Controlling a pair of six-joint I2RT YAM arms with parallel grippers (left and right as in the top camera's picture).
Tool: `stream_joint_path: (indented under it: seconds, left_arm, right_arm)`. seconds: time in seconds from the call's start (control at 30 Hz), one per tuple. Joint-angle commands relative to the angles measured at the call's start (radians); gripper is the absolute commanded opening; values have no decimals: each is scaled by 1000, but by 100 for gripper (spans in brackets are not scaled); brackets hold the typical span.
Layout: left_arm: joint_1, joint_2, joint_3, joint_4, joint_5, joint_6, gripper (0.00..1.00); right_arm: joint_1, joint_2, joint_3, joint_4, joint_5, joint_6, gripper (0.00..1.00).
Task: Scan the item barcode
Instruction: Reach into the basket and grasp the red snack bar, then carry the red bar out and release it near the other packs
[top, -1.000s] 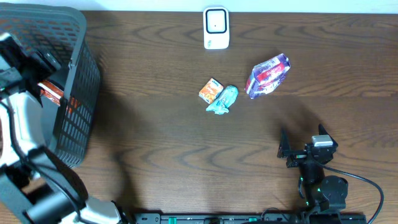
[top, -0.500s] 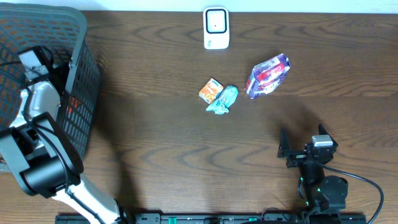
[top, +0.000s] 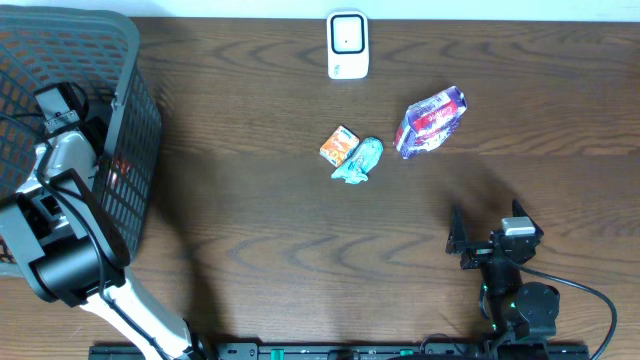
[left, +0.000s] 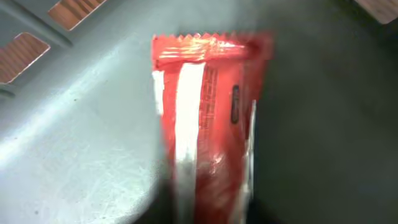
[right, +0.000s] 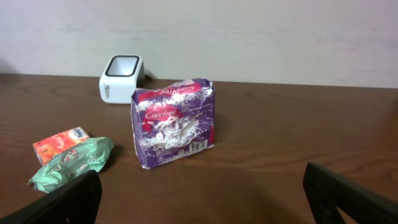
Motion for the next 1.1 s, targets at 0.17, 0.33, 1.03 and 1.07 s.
stream_joint_path:
  seconds: [0.17,0.33,1.03,1.07]
  left_arm:
    - [5,-188,6,5,-25,-2,7]
    - [5,-459,6,84,-21,-11,7]
    - [-694,-792,5,163,327,-115,7]
    - [-738,-760,5,154,285,-100,8]
  right_arm:
    - [6,-5,-3,-3,9,-8,99]
    - [6,-5,-3,-3,9,-8,99]
    - [6,-5,-3,-3,9,-8,99]
    - [6,-5,-3,-3,9,-8,99]
